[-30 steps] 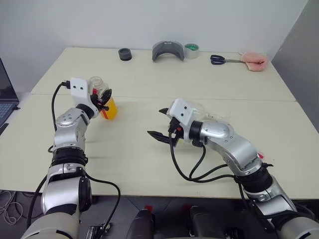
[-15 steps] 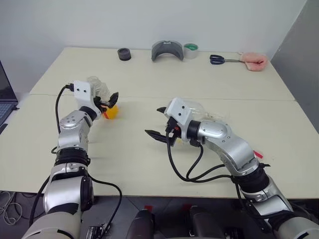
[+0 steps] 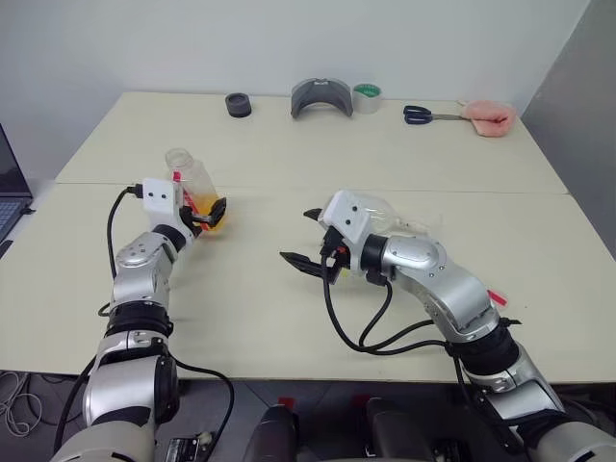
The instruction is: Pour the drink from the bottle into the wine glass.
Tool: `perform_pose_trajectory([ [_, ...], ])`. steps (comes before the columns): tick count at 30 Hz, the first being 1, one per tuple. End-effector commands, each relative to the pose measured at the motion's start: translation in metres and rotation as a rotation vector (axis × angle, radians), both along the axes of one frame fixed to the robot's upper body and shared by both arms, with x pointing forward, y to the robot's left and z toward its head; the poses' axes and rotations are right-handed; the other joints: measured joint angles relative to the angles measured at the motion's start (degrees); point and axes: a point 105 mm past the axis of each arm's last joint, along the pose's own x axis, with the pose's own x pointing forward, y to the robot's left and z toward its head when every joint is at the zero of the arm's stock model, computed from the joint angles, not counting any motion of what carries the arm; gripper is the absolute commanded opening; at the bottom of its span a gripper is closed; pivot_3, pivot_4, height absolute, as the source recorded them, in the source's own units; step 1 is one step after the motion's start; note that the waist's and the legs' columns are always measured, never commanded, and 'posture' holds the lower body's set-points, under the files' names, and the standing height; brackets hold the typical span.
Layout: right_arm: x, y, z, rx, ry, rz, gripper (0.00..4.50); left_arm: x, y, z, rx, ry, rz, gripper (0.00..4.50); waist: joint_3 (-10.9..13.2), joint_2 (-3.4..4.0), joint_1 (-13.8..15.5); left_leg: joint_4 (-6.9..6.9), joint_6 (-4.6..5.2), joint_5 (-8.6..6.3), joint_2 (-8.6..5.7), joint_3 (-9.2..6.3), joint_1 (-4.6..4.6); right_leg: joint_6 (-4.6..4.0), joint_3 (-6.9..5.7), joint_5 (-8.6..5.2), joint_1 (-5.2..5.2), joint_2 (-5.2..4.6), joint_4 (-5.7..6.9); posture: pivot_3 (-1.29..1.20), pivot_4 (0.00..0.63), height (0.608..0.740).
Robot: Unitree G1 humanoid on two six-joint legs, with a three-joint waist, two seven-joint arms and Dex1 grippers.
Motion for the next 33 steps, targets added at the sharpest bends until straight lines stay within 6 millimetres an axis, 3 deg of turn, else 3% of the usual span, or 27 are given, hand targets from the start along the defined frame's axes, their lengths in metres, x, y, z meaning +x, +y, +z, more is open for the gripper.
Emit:
perform_pose_trajectory([
  [1,-0.005,0.0,0.015,0.026,-0.056,0.009,4.5,-0.002,-0.001,0.017,0.006,-0.084,0.012,4.48,0.0,0.0,0.0,0.0,0.0,0.0,0.0,0.0,0.0,0.0,0.01,0.0,-0.01,0.0,0.0,0.0,0.15,0.74],
  [9,-0.008,-0.005,0.016,0.024,-0.055,-0.003,4.5,-0.016,-0.016,0.005,0.04,-0.097,-0.002,4.48,0.0,0.0,0.1,0.0,0.0,0.0,0.03,-0.01,-0.01,0.0,0.07,0.0,-0.03,-0.01,0.0,0.0,0.15,0.74],
  [22,-0.011,-0.01,0.013,0.024,-0.034,-0.019,4.5,-0.05,-0.012,-0.008,0.032,-0.106,0.118,4.48,0.0,-0.01,0.1,-0.01,0.01,-0.01,0.05,-0.03,0.0,0.0,0.11,0.0,-0.04,-0.01,0.01,0.0,0.15,0.74],
  [25,-0.014,-0.023,0.011,0.0,-0.042,-0.027,4.5,-0.063,-0.019,-0.014,0.023,-0.09,0.091,4.48,0.0,-0.01,0.1,-0.03,0.01,-0.01,0.06,-0.03,0.01,0.0,0.13,0.0,-0.04,-0.02,0.0,0.0,0.15,0.74],
  [29,-0.021,-0.047,0.016,0.0,-0.062,-0.089,4.5,-0.081,-0.041,-0.022,0.018,-0.061,-0.017,4.48,0.0,-0.01,0.2,-0.02,0.01,-0.01,0.07,-0.01,0.0,0.01,0.17,0.01,-0.01,-0.13,-0.04,0.0,0.15,0.74],
  [33,-0.013,-0.081,0.017,-0.04,-0.14,-0.313,4.5,-0.094,-0.072,-0.018,0.037,-0.066,-0.184,4.48,0.0,-0.01,0.2,-0.02,0.02,-0.01,0.07,0.02,0.01,0.02,0.11,0.0,0.09,-0.1,-0.07,0.0,0.15,0.74],
])
